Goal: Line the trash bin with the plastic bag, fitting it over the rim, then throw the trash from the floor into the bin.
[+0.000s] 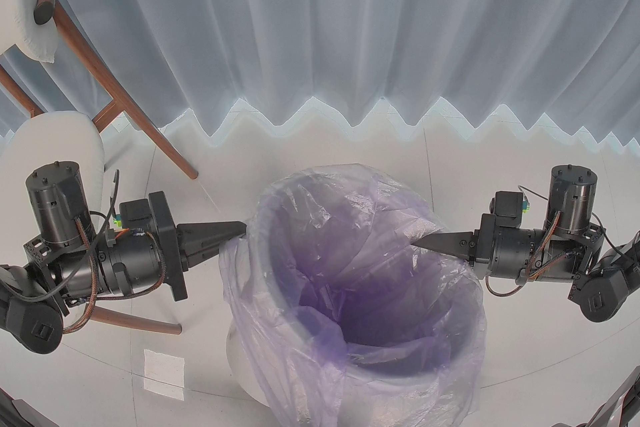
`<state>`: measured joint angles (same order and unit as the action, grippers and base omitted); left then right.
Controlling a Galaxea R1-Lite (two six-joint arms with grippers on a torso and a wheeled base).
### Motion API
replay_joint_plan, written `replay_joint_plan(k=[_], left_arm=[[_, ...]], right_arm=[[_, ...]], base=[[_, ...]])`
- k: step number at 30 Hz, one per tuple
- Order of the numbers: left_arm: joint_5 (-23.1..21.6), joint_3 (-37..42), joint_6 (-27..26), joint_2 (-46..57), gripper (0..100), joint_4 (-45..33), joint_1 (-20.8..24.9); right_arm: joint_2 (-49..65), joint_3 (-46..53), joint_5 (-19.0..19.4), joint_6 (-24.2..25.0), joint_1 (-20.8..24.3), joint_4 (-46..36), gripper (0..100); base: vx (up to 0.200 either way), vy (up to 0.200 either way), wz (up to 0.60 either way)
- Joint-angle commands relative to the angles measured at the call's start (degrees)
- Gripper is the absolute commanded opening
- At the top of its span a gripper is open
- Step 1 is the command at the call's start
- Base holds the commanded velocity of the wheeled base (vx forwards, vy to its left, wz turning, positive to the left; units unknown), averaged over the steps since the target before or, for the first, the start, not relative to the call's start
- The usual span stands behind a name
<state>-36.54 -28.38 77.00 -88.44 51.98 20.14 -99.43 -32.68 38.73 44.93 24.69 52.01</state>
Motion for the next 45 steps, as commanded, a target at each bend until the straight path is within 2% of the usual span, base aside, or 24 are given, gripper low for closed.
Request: replay_joint_plan(k=[1,16,17,22,27,28,31,32,33,34,38,40,41,42,43,44,45], left_arm=[[-0.03,2.01,-2.9,-0.15,0,-0.04,-0.63],[1.12,3.42,-4.4,0.11,0,-0.13,-0.1],[1.2,3.68,-4.93,0.11,100,-0.13,-0.36],[1.73,6.41,-5.63,3.1,100,-0.65,-2.12],[1.73,11.15,-6.33,11.98,100,-0.74,-10.47],[1.73,11.59,-6.07,15.67,100,-1.0,-11.79],[0.76,12.21,-5.54,22.96,100,-3.47,-11.17],[0.06,12.21,-5.54,25.34,100,-5.93,-9.59],[-0.12,12.21,-5.54,25.6,100,-6.19,-9.24],[-0.73,12.21,-6.51,27.62,100,-10.23,-5.99],[0.15,12.38,-11.25,27.53,100,-13.13,-6.08],[1.38,12.3,-12.92,27.27,100,-13.22,-7.22],[2.96,12.3,-14.68,26.83,100,-13.22,-7.75],[3.4,12.3,-15.56,26.48,100,-13.22,-7.66],[3.4,12.3,-15.56,26.48,100,-13.22,-7.66],[4.19,12.21,-16.53,26.04,100,-13.13,-7.75],[4.37,12.12,-16.61,26.04,100,-13.13,-7.83]], right_arm=[[0.11,-0.54,-0.06,0.07,-0.16,0.03,0],[-0.07,-0.8,-0.06,0.07,-0.6,0.11,0],[-0.15,-0.89,-0.15,0.07,-0.6,0.11,0],[-0.07,-1.07,-0.15,-0.11,-1.57,0.03,0],[-2.26,-1.86,-1.55,-2.22,-2.71,0.03,0],[-3.41,-1.86,-3.84,-3.98,-2.71,0.11,0],[-6.92,-2.82,-9.73,-6.53,-2.71,0.47,0],[-8.33,-3.7,-11.92,-6.53,-2.63,0.99,0],[-8.5,-3.79,-12.19,-6.44,-2.63,1.08,0],[-9.82,-5.2,-14.56,-5.65,-2.36,2.05,0],[-10.7,-7.48,-15.61,-4.42,-1.39,1.34,0],[-11.84,-8.1,-17.37,-4.42,-1.31,1.17,0],[-14.39,-9.07,-21.5,-4.68,-1.13,1.96,0],[-15.97,-9.77,-23.88,-4.77,-0.96,2.49,0],[-15.97,-9.77,-23.88,-4.77,-0.96,2.49,0],[-20.28,-11.0,-29.24,-4.86,0.01,5.65,0],[-22.48,-11.17,-31.26,-4.94,0.8,8.2,0]], base=[[0.0,0.0,0.0],[0.0,0.0,0.0],[0.0,0.0,0.0],[0.0,0.0,0.0],[0.0,0.0,0.0],[0.0,0.0,0.0],[0.0,0.0,0.0],[0.0,0.0,0.0],[0.0,0.0,0.0],[0.0,0.0,0.0],[0.0,0.0,0.0],[0.0,0.0,0.0],[0.0,0.0,0.0],[0.0,0.0,0.0],[0.0,0.0,0.0],[0.0,0.0,0.0],[0.0,0.0,0.0]])
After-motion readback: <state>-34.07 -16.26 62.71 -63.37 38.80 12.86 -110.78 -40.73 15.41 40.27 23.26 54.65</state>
